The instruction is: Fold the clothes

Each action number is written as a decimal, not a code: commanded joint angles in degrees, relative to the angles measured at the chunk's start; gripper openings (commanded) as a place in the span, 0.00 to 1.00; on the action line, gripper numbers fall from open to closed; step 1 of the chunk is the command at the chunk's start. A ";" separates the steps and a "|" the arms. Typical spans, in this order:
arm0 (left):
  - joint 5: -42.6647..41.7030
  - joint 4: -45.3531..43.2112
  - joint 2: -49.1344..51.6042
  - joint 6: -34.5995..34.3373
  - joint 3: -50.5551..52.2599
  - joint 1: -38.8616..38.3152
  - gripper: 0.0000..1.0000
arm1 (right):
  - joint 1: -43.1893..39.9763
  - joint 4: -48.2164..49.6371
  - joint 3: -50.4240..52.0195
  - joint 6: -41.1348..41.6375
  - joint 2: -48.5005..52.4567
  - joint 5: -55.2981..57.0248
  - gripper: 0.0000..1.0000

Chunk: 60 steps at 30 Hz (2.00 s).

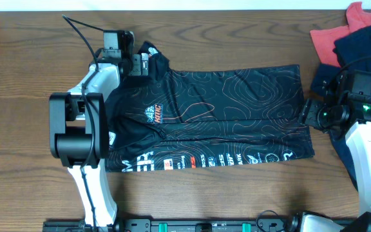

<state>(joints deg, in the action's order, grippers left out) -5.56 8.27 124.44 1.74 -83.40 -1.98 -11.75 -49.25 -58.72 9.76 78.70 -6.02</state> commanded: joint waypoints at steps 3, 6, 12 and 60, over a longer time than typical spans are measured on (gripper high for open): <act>0.87 -0.61 1.95 0.83 -1.11 0.17 0.76 | 0.24 0.44 -0.20 -1.05 -0.46 -0.46 0.68; 0.87 -0.61 1.99 0.83 -1.11 0.17 0.38 | 0.24 1.57 -0.20 -0.63 -0.46 -0.46 0.64; 0.44 1.16 0.76 -0.55 -1.11 0.17 0.06 | 0.24 5.60 -0.20 -0.57 -0.39 -0.44 0.56; -5.99 28.68 -11.37 -10.21 -1.07 0.28 0.06 | 6.40 41.83 -21.20 1.16 46.16 3.28 0.29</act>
<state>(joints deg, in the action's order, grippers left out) -11.33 36.53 113.21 -7.77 -83.72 -1.98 -5.61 -7.07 -78.94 10.22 123.37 -3.68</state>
